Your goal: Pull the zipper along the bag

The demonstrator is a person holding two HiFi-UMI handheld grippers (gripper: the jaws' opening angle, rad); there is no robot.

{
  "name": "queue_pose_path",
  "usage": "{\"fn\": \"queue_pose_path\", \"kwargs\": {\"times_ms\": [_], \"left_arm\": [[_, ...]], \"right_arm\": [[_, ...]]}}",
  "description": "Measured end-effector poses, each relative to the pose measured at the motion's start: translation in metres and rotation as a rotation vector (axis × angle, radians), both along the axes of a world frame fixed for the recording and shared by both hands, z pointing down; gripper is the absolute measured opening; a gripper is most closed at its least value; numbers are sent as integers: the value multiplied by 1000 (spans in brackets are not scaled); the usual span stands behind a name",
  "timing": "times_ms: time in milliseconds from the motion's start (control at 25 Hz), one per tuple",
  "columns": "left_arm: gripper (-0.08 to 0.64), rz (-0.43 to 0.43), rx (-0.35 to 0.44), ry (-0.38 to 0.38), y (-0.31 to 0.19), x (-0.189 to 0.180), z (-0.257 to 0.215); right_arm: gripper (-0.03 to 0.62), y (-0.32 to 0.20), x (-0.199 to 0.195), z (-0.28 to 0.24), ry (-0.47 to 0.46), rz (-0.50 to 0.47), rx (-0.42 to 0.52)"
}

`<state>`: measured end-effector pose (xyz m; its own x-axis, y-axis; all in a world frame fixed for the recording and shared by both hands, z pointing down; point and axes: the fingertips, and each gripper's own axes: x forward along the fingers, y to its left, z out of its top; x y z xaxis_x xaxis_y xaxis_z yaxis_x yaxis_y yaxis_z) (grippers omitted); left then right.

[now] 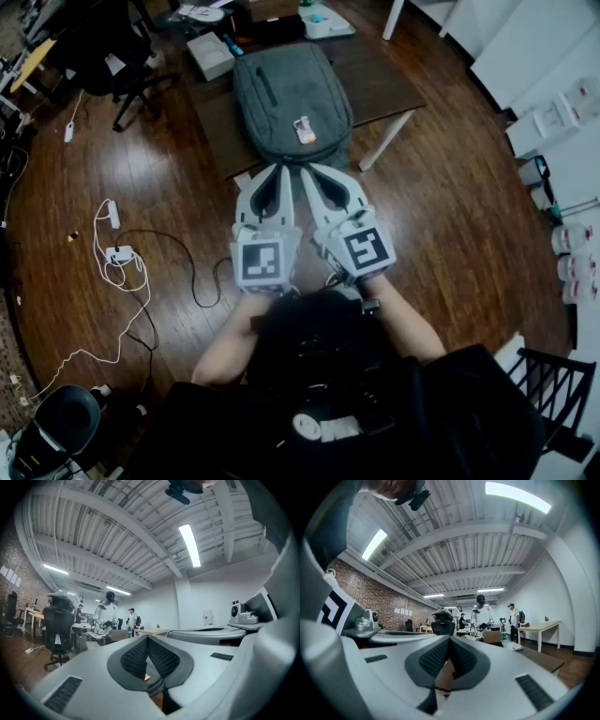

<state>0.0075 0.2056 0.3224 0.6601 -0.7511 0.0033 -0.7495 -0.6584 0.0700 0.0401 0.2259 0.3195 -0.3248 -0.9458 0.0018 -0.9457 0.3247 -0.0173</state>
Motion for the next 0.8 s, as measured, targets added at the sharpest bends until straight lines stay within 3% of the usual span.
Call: {"fn": "queue_pose_path", "kwargs": {"times_ms": [400, 800], "left_arm": [[-6, -15, 18, 6, -39, 11, 6], [-6, -79, 16, 23, -141, 45, 14]], "right_arm": [[11, -42, 13, 1, 1, -15, 25], [11, -150, 49, 3, 13, -83, 46]]}}
